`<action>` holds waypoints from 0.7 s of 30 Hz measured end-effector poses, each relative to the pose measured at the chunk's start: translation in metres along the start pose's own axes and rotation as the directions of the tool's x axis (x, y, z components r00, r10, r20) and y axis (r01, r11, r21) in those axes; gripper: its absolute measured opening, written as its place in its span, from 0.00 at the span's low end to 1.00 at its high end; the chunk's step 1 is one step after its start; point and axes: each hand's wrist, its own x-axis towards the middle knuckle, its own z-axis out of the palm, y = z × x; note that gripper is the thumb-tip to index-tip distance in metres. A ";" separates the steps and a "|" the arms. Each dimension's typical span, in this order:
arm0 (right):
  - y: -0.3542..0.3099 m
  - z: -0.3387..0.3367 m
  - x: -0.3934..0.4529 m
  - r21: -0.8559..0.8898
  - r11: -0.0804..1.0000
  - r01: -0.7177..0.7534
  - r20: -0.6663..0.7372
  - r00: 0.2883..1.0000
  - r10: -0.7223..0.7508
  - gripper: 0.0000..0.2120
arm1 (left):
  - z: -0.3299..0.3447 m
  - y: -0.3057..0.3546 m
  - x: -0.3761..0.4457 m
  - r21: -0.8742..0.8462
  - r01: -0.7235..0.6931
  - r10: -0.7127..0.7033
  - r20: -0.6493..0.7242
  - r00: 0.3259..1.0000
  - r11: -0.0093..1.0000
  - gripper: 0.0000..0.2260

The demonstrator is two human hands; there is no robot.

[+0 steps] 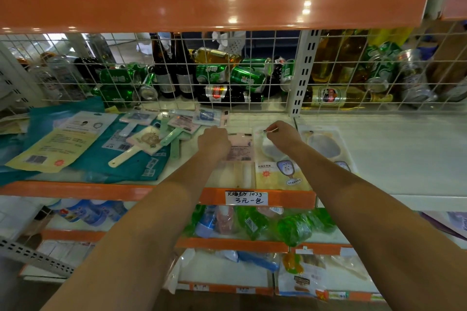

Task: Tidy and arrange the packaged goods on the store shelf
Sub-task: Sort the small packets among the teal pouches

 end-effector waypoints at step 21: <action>-0.086 0.067 -0.003 -0.272 0.875 0.401 0.214 0.911 -0.351 0.17 | -0.047 -0.087 -0.037 0.249 0.161 -0.160 -0.023 0.987 0.955 0.19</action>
